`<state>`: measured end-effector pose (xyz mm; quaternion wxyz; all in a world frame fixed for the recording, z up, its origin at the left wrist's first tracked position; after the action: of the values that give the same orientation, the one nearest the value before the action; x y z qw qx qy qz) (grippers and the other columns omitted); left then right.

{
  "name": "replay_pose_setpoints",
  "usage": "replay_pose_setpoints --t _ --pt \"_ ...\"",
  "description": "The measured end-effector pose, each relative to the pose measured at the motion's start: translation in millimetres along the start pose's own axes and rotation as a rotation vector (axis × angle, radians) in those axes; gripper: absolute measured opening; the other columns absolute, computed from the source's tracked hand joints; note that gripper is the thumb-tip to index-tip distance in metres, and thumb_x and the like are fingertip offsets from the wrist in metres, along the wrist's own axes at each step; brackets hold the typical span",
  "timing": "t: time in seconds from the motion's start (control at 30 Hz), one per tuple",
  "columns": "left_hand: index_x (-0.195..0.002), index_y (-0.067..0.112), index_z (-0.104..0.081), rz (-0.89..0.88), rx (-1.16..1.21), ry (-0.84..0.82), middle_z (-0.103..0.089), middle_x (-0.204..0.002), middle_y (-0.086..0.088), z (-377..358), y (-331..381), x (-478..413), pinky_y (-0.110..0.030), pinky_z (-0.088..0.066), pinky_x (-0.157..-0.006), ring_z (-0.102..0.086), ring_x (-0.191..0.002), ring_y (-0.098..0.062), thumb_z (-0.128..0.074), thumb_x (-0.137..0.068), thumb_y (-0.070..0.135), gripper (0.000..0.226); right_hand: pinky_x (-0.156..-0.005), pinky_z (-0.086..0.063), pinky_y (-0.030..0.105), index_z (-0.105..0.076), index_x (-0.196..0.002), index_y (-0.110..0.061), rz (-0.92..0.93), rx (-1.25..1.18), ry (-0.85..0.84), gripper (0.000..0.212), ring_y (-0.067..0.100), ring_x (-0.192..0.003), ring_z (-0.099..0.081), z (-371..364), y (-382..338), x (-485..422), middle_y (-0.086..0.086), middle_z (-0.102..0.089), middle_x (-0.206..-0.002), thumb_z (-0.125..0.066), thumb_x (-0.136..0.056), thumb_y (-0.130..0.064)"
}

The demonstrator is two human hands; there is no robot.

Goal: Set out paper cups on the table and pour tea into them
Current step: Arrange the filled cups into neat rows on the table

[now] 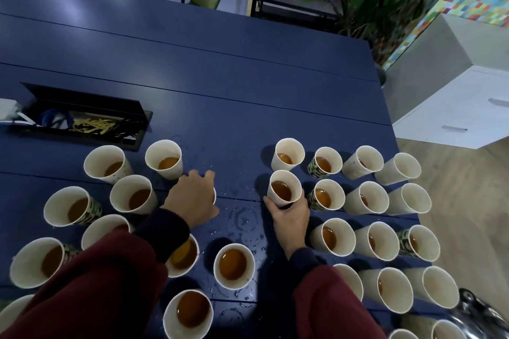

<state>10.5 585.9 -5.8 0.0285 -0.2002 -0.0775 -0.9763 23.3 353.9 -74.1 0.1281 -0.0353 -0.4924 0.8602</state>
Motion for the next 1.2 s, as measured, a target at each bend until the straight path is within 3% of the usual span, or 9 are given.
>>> replay_pose_setpoints --t 0.23,0.43,0.53,0.63,0.77,0.93,1.07,1.2 --pt "-0.121 0.015 -0.044 0.031 -0.016 0.026 -0.053 -0.115 -0.011 -2 -1 3 -0.035 -0.051 -0.083 -0.059 -0.103 -0.031 -0.067 -0.086 0.039 0.048 -0.093 -0.049 0.038 -0.058 -0.113 -0.018 -0.018 0.040 -0.025 0.057 0.025 -0.103 -0.062 -3 2 0 0.005 -0.066 -0.107 -0.092 -0.067 -0.026" --pt "-0.124 0.016 -0.047 -0.007 -0.031 0.125 -0.055 -0.109 -0.008 10 6 11 -0.031 -0.052 -0.077 -0.059 -0.095 -0.026 -0.067 -0.085 0.042 0.051 -0.089 -0.041 0.021 -0.054 -0.120 -0.014 -0.072 0.015 -0.084 0.057 0.017 -0.106 -0.060 5 -5 11 -0.002 -0.065 -0.113 -0.088 -0.073 -0.016" --pt "-0.120 0.016 -0.046 -0.021 0.012 0.156 -0.055 -0.111 -0.008 25 16 18 -0.033 -0.050 -0.077 -0.059 -0.097 -0.027 -0.066 -0.084 0.043 0.049 -0.102 -0.044 0.032 -0.046 -0.136 -0.013 -0.246 -0.073 -0.087 0.072 0.020 -0.115 -0.058 12 -8 32 0.002 -0.061 -0.122 -0.086 -0.077 -0.019" --pt "-0.115 0.017 -0.045 -0.043 0.094 0.164 -0.055 -0.109 -0.008 40 27 27 -0.038 -0.050 -0.081 -0.059 -0.099 -0.029 -0.066 -0.082 0.044 0.048 -0.108 -0.043 0.040 -0.043 -0.140 -0.014 -0.374 -0.192 -0.121 0.071 0.021 -0.118 -0.055 19 -17 54 0.003 -0.056 -0.128 -0.082 -0.082 -0.025" --pt "-0.113 0.020 -0.045 -0.116 0.146 0.222 -0.046 -0.099 -0.002 59 48 52 -0.036 -0.045 -0.077 -0.055 -0.095 -0.026 -0.067 -0.081 0.047 0.047 -0.113 -0.040 0.039 -0.051 -0.133 -0.024 -0.227 -0.259 -0.242 0.057 0.013 -0.131 -0.050 35 -46 81 -0.004 -0.055 -0.140 -0.080 -0.084 -0.021" --pt "-0.105 0.024 -0.046 -0.263 0.215 0.308 -0.049 -0.092 0.003 76 78 86 -0.032 -0.042 -0.069 -0.052 -0.085 -0.020 -0.065 -0.077 0.050 0.043 -0.115 -0.039 0.035 -0.040 -0.147 -0.031 0.143 -0.185 -0.474 0.083 0.006 -0.138 -0.045 44 -84 106 -0.014 -0.052 -0.146 -0.086 -0.077 -0.030" --pt "-0.100 0.028 -0.046 -0.322 0.250 0.297 -0.049 -0.087 0.007 83 97 111 -0.031 -0.041 -0.066 -0.051 -0.081 -0.016 -0.066 -0.070 0.056 0.046 -0.098 -0.054 0.047 -0.051 -0.132 -0.029 0.247 -0.264 -0.338 0.062 0.016 -0.118 -0.063 57 -94 119 -0.011 -0.067 -0.123 -0.085 -0.079 -0.023" --pt "-0.120 0.033 -0.043 -0.338 0.340 0.252 -0.053 -0.107 0.011 79 102 129 -0.037 -0.050 -0.080 -0.054 -0.094 -0.015 -0.068 -0.060 0.079 0.080 -0.087 -0.058 0.040 -0.057 -0.126 -0.022 0.278 -0.276 -0.224 0.060 0.017 -0.109 -0.067 65 -82 122 -0.008 -0.069 -0.115 -0.087 -0.075 -0.026"
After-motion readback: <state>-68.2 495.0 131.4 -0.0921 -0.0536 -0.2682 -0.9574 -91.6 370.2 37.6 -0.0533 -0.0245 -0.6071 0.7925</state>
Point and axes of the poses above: each hand's wrist, its own x-axis away from the middle knuckle, its own z-axis out of the back of the hand, y = z × x, the point moved 5 cm from there along -x, towards the middle knuckle
